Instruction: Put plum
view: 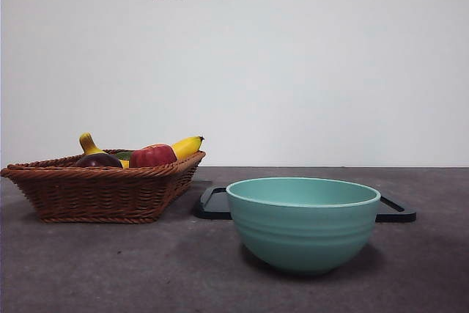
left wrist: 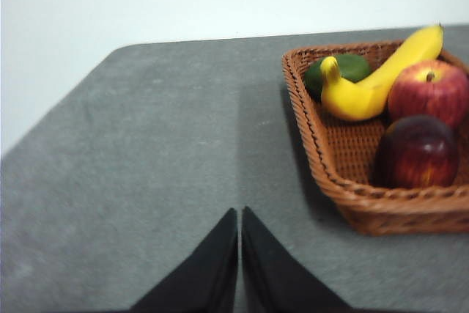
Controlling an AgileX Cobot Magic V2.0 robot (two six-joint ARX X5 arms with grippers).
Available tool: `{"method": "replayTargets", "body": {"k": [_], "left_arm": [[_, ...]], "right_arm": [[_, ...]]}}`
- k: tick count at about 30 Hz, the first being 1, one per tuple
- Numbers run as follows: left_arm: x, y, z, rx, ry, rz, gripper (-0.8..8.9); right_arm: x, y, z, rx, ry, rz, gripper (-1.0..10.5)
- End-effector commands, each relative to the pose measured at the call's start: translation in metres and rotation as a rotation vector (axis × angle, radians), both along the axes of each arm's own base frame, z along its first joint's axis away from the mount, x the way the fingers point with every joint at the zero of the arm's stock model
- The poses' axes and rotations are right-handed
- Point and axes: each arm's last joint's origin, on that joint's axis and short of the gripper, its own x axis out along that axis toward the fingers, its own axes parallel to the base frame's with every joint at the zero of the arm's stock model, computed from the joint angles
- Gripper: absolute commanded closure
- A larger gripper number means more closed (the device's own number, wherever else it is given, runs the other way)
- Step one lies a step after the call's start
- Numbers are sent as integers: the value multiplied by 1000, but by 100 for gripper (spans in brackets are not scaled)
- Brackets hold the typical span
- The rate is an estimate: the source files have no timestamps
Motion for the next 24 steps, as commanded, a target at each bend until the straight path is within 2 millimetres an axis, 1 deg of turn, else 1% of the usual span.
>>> {"method": "replayTargets", "body": {"k": [1,4,7,11,14,18,21,24], "left_arm": [[1,0,-7,-201,22,37,807],[1,0,-7,-276,21,50,807],[1,0,-6,-337,18,59,806],[-1,0,1,-381,-2,62,806],[-3,-1,10,-393,-4,38,805],[-9,-2,27,-404,11,26,805],[-13,-2,41,-412,-1,21,805],[-17,-3,56,-418,1,-22,805]], "right_arm": [[0,0,-1,52,9,-9,942],[0,0,-1,134,20,-20,942],[0,0,0,168,20,-21,942],[-1,0,5,225,16,-29,942],[-3,0,16,246,-12,-28,942],[-8,0,36,264,-55,-24,942],[-12,0,51,265,-54,-18,942],[-17,1,67,266,-31,-3,942]]}}
